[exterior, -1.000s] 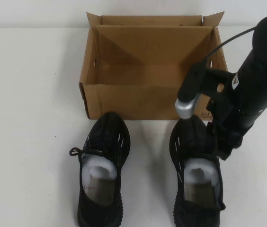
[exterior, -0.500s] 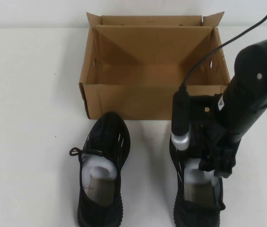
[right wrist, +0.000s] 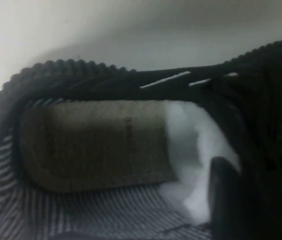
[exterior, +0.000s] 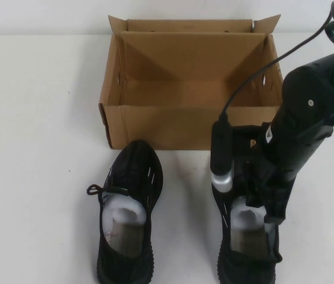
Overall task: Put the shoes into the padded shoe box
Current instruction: Pick up the shoe from the table, then place the shoe in the shoe box
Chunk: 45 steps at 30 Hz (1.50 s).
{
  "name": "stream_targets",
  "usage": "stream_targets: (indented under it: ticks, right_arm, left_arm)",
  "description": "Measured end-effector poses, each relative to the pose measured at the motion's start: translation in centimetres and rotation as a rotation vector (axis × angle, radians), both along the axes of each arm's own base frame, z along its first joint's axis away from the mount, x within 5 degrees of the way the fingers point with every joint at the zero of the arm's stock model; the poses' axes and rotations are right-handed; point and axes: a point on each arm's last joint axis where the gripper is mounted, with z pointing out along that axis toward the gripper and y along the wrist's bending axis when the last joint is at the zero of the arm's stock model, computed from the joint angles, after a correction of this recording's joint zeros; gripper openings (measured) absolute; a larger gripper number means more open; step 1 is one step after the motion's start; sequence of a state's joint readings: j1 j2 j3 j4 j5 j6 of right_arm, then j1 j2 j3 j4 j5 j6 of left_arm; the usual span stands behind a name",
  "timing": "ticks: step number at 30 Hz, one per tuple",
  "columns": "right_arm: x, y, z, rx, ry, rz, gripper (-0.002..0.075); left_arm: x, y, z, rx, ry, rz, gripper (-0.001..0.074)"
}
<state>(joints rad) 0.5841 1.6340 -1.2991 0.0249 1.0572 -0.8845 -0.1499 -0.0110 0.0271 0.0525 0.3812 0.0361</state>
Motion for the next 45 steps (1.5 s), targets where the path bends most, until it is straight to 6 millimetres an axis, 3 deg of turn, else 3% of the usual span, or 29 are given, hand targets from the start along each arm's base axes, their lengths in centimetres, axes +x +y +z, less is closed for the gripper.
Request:
stream_targets:
  ticks: [2, 9, 17, 25, 33, 45]
  right_arm:
    - [-0.3, 0.2, 0.2, 0.002, 0.002, -0.018, -0.0007]
    - [-1.4, -0.6, 2.7, 0.024, -0.071, -0.166, -0.0007]
    - [-2.7, -2.0, 5.6, 0.195, -0.062, -0.734, -0.0007]
    - [-2.7, -2.7, 6.3, 0.357, -0.019, -1.229, -0.0007]
    - [-2.0, -2.4, 8.0, 0.484, -0.046, -1.301, -0.0007]
    - [0.0, -1.7, 16.0, 0.782, -0.248, -1.210, -0.0007]
  left_arm:
    - [0.0, 0.0, 0.0, 0.000, 0.000, 0.000, -0.0004]
    - [0.0, 0.0, 0.0, 0.000, 0.000, 0.000, -0.0004]
    - [0.0, 0.0, 0.0, 0.000, 0.000, 0.000, -0.0004]
    - [0.0, 0.0, 0.0, 0.000, 0.000, 0.000, -0.0004]
    - [0.0, 0.0, 0.0, 0.000, 0.000, 0.000, -0.0004]
    - [0.0, 0.0, 0.0, 0.000, 0.000, 0.000, -0.0004]
